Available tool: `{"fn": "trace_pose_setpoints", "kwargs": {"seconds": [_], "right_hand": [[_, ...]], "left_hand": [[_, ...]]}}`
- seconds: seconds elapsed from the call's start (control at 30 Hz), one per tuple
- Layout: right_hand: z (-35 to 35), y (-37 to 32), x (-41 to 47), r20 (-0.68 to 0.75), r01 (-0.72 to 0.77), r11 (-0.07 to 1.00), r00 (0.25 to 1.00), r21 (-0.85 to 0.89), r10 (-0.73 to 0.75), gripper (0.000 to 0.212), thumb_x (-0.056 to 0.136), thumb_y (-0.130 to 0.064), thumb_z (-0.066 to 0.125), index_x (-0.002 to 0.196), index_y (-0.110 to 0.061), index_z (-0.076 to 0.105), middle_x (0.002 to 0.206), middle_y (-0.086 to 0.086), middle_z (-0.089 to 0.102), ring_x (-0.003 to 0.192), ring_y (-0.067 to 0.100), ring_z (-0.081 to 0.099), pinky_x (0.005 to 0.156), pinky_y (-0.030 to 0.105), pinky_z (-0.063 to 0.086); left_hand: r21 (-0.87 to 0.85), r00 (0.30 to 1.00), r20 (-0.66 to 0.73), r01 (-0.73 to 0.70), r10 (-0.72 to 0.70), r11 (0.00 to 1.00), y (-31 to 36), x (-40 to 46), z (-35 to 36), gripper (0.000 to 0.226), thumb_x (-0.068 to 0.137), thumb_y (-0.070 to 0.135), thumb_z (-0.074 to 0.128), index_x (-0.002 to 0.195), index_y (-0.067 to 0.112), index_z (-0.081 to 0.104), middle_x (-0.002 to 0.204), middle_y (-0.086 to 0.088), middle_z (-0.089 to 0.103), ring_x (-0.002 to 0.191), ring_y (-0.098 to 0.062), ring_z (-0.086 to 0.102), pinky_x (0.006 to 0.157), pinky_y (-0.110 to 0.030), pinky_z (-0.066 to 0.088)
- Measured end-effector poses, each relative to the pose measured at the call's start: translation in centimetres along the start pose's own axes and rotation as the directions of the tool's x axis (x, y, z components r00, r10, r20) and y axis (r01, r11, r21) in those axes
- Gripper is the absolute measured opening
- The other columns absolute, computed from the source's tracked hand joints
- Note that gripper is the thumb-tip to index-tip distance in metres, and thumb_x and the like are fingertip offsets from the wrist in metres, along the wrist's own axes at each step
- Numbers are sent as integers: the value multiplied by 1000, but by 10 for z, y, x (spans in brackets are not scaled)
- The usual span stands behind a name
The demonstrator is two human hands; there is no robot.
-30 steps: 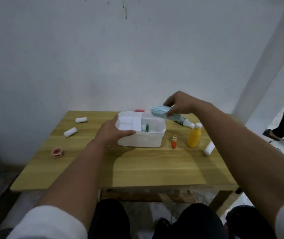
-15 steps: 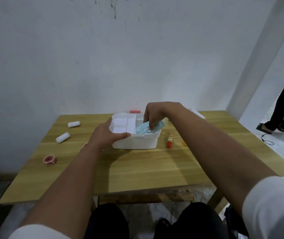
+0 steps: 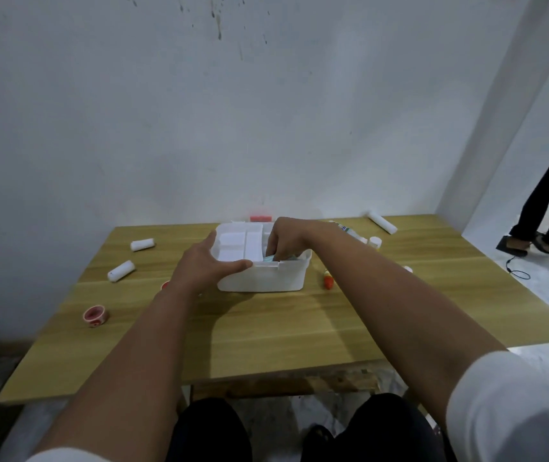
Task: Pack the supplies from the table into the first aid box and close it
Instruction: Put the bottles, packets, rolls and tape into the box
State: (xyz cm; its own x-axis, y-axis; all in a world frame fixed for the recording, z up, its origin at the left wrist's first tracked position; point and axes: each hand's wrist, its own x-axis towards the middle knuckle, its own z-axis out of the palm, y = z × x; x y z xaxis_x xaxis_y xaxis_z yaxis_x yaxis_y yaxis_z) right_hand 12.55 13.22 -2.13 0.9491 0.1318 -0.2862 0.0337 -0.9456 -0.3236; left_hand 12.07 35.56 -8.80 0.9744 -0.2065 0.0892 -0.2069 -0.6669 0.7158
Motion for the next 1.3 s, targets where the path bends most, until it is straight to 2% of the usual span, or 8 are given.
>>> {"fn": "trace_pose_setpoints", "kwargs": {"seconds": [0.2, 0.33, 0.5, 0.63, 0.83, 0.97, 1.07, 1.3], "right_hand": [[14, 0, 2, -58, 13, 996, 998, 85, -8, 9, 84, -16, 81, 91, -20, 80, 87, -10, 71, 91, 17, 69, 80, 33, 62], [22, -3, 5, -99, 14, 999, 995, 29, -11, 21, 83, -20, 78, 69, -34, 71, 79, -14, 68, 86, 12, 64, 65, 24, 47], [19, -1, 5, -93, 35, 995, 995, 95, -26, 6, 82, -18, 81, 87, -21, 82, 82, -10, 74, 85, 14, 70, 67, 26, 55], [6, 6, -3, -101, 48, 966, 995, 255, -23, 21, 81, -12, 83, 102, -11, 81, 97, 5, 80, 89, 16, 76, 73, 32, 62], [-25, 30, -21, -327, 100, 915, 944, 391, 37, 16, 84, -11, 82, 99, -9, 80, 87, 6, 79, 77, 12, 73, 62, 23, 55], [-39, 58, -36, -478, 75, 954, 875, 292, 77, 13, 84, -13, 81, 97, -13, 82, 83, -7, 73, 85, 11, 69, 77, 25, 55], [-45, 79, -47, -500, -13, 983, 860, 183, 105, 13, 85, -17, 79, 98, -14, 82, 93, -3, 76, 94, 14, 70, 87, 31, 58], [-47, 110, -78, -248, -391, 917, 899, -78, 362, 62, 72, -46, 90, 118, -10, 71, 112, 6, 72, 100, 25, 68, 91, 42, 59]], "left_hand": [[7, 1000, 6, -6, 6, 1000, 0, 0, -2, 117, 60, 73, 81, 157, 30, 33, 150, -1, 51, 131, -28, 49, 94, -43, 52], [22, 1000, 2, -6, 6, 1000, -2, 1, -1, 119, 58, 76, 79, 157, 31, 32, 150, -1, 51, 130, -27, 50, 87, -39, 50], [13, 1000, -17, -12, 13, 1000, 0, 1, 1, 111, 66, 64, 84, 157, 27, 33, 151, -2, 50, 131, -28, 49, 83, -35, 45], [18, 1000, 2, 6, -6, 1000, -2, 0, -1, 121, 54, 81, 77, 156, 32, 33, 149, 0, 52, 129, -28, 51, 89, -42, 53], [0, 1000, 18, 11, -11, 1000, -1, 0, -4, 126, 48, 87, 75, 155, 34, 35, 148, 1, 53, 129, -28, 51, 92, -46, 53], [-55, 1000, 1, -29, 29, 998, 1, -2, -3, 101, 65, 65, 84, 151, 36, 42, 143, 2, 57, 122, -25, 53, 81, -37, 48], [-71, 999, -4, -45, 45, 996, 2, -4, -4, 95, 67, 61, 85, 150, 39, 44, 138, 4, 60, 109, -16, 51, 75, -32, 44], [-59, 999, 12, -37, 38, 998, 5, -7, -8, 92, 67, 61, 85, 147, 42, 44, 136, 3, 61, 106, -14, 49, 78, -35, 44]]}}
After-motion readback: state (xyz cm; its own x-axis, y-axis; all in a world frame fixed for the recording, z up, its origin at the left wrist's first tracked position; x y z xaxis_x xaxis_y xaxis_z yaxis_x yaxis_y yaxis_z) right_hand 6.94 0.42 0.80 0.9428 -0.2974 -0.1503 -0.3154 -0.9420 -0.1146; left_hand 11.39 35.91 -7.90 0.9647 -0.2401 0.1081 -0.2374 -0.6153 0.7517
